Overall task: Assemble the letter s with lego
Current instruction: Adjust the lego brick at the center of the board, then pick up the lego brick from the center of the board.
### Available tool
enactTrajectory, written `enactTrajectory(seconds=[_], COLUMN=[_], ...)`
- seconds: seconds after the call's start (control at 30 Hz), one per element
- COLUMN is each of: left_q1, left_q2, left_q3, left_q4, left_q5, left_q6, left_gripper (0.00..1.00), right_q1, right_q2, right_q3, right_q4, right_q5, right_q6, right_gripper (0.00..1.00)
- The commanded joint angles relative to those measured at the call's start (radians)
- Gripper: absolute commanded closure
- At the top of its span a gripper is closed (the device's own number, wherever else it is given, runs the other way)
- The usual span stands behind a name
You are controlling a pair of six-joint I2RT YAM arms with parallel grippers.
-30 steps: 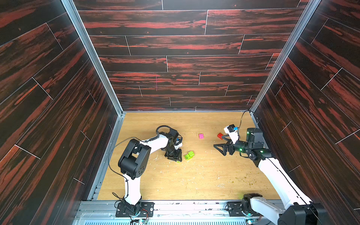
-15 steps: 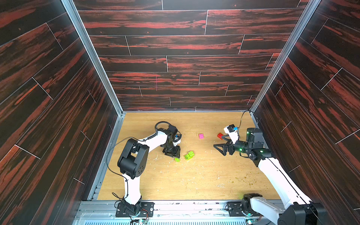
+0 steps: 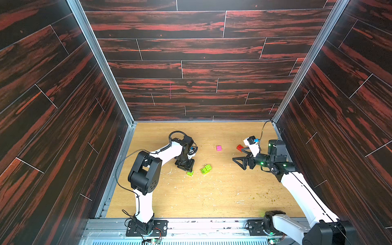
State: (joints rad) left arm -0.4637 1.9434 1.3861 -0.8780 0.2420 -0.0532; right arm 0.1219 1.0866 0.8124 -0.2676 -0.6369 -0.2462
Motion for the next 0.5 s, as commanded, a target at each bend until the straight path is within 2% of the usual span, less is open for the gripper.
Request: enactTrajectory(seconds=[0.0, 0.13, 0.27, 0.47], left_q1=[-0.009, -0.068, -0.117, -0.156], left_q2=[-0.053, -0.098, -0.113, -0.071], left_q3=[-0.004, -0.067, -0.084, -0.083], left_q4=[-0.012, 0.066, 0.085, 0.108], left_q5=[-0.001, -0.106, -0.275, -0.302], left_q6=[-0.049, -0.192, -0.292, -0.306], left_gripper=[0.51, 0.42, 0.39, 0.4], right_q1=[-0.007, -0.006, -0.006, -0.006], right_q2=[-0.01, -0.002, 0.012, 0.028], right_q3=[-0.004, 0.002, 0.012, 0.022], right_q4=[-0.004, -0.003, -0.005, -0.002], right_q5=[-0.007, -0.01, -0.015, -0.021], right_q6=[0.002, -0.001, -0.002, -0.003], right_gripper=[0.02, 0.02, 0.02, 0.02])
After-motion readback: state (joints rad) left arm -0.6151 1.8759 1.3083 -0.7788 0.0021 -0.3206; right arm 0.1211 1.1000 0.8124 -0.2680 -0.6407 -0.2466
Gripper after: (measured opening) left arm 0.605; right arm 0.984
